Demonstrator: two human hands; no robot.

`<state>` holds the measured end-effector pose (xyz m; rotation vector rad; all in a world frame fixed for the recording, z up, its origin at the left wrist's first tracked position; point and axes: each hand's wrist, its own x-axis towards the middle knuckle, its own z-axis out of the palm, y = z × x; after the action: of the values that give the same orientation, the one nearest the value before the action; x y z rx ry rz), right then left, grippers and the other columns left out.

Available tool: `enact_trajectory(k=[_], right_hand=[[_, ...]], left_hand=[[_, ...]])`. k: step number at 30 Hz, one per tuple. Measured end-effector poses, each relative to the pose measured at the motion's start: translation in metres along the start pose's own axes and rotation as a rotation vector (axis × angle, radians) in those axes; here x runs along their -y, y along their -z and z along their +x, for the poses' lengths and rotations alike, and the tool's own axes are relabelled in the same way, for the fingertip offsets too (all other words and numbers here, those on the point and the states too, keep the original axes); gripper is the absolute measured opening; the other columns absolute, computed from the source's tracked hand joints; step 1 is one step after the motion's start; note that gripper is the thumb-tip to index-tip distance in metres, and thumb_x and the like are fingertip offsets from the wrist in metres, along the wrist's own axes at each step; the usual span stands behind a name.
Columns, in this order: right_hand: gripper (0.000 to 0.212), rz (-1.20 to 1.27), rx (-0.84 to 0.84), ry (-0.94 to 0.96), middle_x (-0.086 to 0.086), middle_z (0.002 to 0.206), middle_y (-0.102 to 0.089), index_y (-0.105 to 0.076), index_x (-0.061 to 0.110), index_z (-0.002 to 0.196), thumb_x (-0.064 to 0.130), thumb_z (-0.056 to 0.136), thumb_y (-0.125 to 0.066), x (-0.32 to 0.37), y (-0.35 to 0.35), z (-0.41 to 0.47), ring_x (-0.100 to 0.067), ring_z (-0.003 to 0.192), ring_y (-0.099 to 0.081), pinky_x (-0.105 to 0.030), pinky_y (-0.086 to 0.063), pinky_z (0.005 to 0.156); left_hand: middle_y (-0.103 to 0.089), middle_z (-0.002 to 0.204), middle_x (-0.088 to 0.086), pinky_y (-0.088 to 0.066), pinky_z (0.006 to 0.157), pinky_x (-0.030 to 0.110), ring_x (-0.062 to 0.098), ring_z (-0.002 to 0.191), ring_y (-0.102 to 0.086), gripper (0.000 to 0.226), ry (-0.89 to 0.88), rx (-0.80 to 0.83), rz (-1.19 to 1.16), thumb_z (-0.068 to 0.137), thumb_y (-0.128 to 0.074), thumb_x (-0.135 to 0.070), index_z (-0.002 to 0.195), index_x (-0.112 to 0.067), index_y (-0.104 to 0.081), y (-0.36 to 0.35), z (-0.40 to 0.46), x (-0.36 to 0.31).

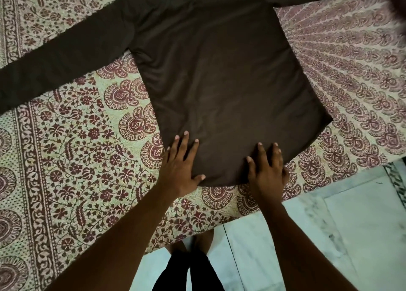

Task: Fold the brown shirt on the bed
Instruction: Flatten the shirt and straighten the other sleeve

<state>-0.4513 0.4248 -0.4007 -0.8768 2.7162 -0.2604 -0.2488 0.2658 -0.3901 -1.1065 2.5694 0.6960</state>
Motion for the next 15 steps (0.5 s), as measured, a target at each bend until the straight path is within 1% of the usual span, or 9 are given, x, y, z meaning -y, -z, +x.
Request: enact_trajectory(k=[2, 4, 6, 8, 10, 11, 12, 13, 15], right_hand=[[0.06, 0.012, -0.024, -0.143, -0.009, 0.168, -0.018, -0.036, 0.033, 0.154, 0.059, 0.101, -0.043, -0.007, 0.005, -0.001, -0.029, 0.154, -0.017, -0.065, -0.024, 0.114], [0.063, -0.004, -0.051, -0.198, -0.012, 0.168, -0.016, -0.034, 0.028, 0.155, 0.06, 0.101, -0.04, -0.01, 0.012, 0.007, -0.032, 0.155, -0.013, -0.068, -0.021, 0.114], [0.063, -0.014, -0.076, -0.107, -0.012, 0.168, -0.014, -0.032, 0.027, 0.156, 0.057, 0.102, -0.04, -0.007, 0.016, 0.022, -0.031, 0.156, -0.008, -0.065, -0.02, 0.116], [0.063, -0.02, -0.025, 0.073, -0.008, 0.17, -0.008, -0.027, 0.031, 0.158, 0.057, 0.102, -0.041, 0.0, 0.016, 0.044, -0.03, 0.157, -0.004, -0.059, -0.018, 0.118], [0.064, -0.054, 0.091, 0.241, -0.001, 0.171, -0.002, -0.02, 0.042, 0.158, 0.061, 0.101, -0.04, 0.004, 0.013, 0.066, -0.026, 0.157, -0.001, -0.059, -0.015, 0.119], [0.063, -0.058, 0.144, 0.249, 0.004, 0.171, 0.001, -0.017, 0.049, 0.157, 0.064, 0.1, -0.039, 0.002, 0.012, 0.077, -0.023, 0.158, 0.001, -0.061, -0.011, 0.119], [0.062, -0.034, 0.168, 0.187, 0.009, 0.171, 0.003, -0.015, 0.055, 0.155, 0.067, 0.099, -0.038, -0.001, 0.014, 0.084, -0.02, 0.157, 0.003, -0.064, -0.007, 0.118], [0.062, 0.017, 0.153, 0.072, 0.011, 0.17, 0.005, -0.014, 0.058, 0.153, 0.069, 0.097, -0.038, -0.005, 0.016, 0.089, -0.019, 0.157, 0.005, -0.066, -0.004, 0.116], [0.064, 0.133, 0.078, -0.216, 0.006, 0.171, 0.005, -0.015, 0.054, 0.155, 0.07, 0.097, -0.037, -0.012, 0.021, 0.093, -0.024, 0.157, 0.007, -0.071, -0.003, 0.115]], left_hand=[[0.029, 0.166, 0.0, -0.003, 0.126, 0.054, 0.031, 0.156, 0.018, 0.113, 0.016, 0.002, 0.023, 0.08, -0.066, -0.067, 0.162, -0.033, 0.004, 0.002, 0.001, -0.006], [0.023, 0.168, -0.001, -0.007, 0.125, 0.055, 0.029, 0.157, 0.011, 0.104, -0.014, -0.101, 0.04, 0.082, -0.062, -0.066, 0.162, -0.032, -0.005, 0.003, 0.006, -0.008], [0.016, 0.17, -0.001, -0.013, 0.125, 0.055, 0.029, 0.158, 0.004, 0.091, -0.05, -0.198, 0.033, 0.089, -0.057, -0.061, 0.162, -0.028, -0.014, 0.003, 0.018, -0.006], [0.01, 0.171, 0.0, -0.016, 0.124, 0.058, 0.03, 0.158, 0.002, 0.087, -0.032, -0.233, 0.027, 0.092, -0.052, -0.061, 0.162, -0.027, -0.014, 0.003, 0.033, -0.001], [0.012, 0.171, 0.002, -0.012, 0.124, 0.059, 0.032, 0.157, 0.006, 0.099, 0.014, -0.19, 0.041, 0.086, -0.049, -0.072, 0.163, -0.026, -0.006, 0.0, 0.042, 0.0], [0.017, 0.17, 0.003, -0.008, 0.124, 0.06, 0.033, 0.157, 0.01, 0.108, 0.025, -0.15, 0.066, 0.081, -0.046, -0.08, 0.162, -0.026, 0.001, -0.003, 0.043, -0.002], [0.022, 0.169, 0.004, -0.004, 0.124, 0.061, 0.034, 0.156, 0.014, 0.117, 0.025, -0.111, 0.099, 0.075, -0.045, -0.086, 0.162, -0.026, 0.007, -0.005, 0.041, -0.005], [0.025, 0.167, 0.005, -0.002, 0.123, 0.062, 0.036, 0.155, 0.017, 0.123, 0.02, -0.078, 0.13, 0.071, -0.045, -0.09, 0.161, -0.027, 0.011, -0.008, 0.036, -0.009], [0.025, 0.167, 0.007, -0.004, 0.122, 0.065, 0.037, 0.155, 0.016, 0.128, 0.006, -0.053, 0.167, 0.066, -0.045, -0.093, 0.161, -0.029, 0.011, -0.011, 0.027, -0.016]])
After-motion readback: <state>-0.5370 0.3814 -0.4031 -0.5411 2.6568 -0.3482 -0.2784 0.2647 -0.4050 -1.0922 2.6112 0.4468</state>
